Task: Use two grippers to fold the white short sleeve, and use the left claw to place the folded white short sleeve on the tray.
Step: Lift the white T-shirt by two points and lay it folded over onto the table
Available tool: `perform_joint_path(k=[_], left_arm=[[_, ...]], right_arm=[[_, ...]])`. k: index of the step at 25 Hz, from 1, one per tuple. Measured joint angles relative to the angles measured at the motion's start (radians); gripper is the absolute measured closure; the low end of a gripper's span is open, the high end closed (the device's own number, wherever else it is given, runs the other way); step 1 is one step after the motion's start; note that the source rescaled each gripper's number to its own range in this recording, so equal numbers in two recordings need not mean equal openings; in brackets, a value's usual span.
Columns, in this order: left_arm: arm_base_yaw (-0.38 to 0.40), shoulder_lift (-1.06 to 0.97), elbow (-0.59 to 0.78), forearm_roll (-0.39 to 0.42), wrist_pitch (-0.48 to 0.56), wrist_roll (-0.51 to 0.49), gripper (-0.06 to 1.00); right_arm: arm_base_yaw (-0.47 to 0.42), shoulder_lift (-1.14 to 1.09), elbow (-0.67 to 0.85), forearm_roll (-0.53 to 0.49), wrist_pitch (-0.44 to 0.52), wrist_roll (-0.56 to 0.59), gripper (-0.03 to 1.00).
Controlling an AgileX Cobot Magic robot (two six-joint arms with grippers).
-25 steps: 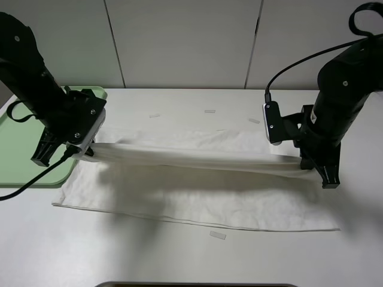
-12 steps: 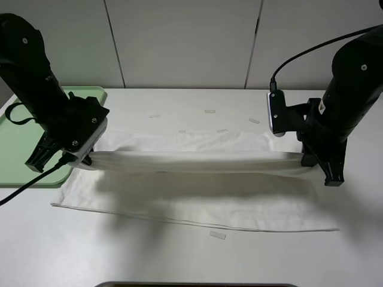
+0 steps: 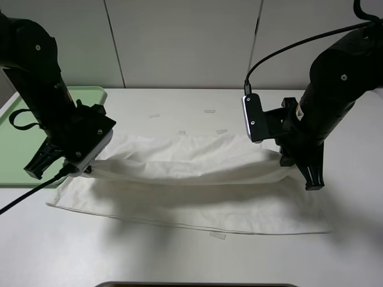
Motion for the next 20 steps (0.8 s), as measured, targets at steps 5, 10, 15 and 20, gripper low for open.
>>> perform_joint_path(k=[5, 10, 15, 20], left_arm=[[-0.008, 0.000, 0.068, 0.132, -0.006, -0.019, 0.90], [-0.011, 0.000, 0.103, 0.243, -0.059, -0.077, 0.90], [-0.012, 0.000, 0.104, 0.255, -0.108, -0.112, 0.90], [-0.012, 0.000, 0.104, 0.236, -0.111, -0.112, 0.90]], right_arm=[[0.000, 0.000, 0.005, 0.002, 0.041, 0.009, 0.97], [0.011, 0.000, 0.080, -0.011, 0.013, 0.013, 0.97], [0.011, 0.000, 0.122, -0.029, -0.045, 0.063, 0.97], [0.011, 0.000, 0.123, -0.026, -0.049, 0.077, 0.97]])
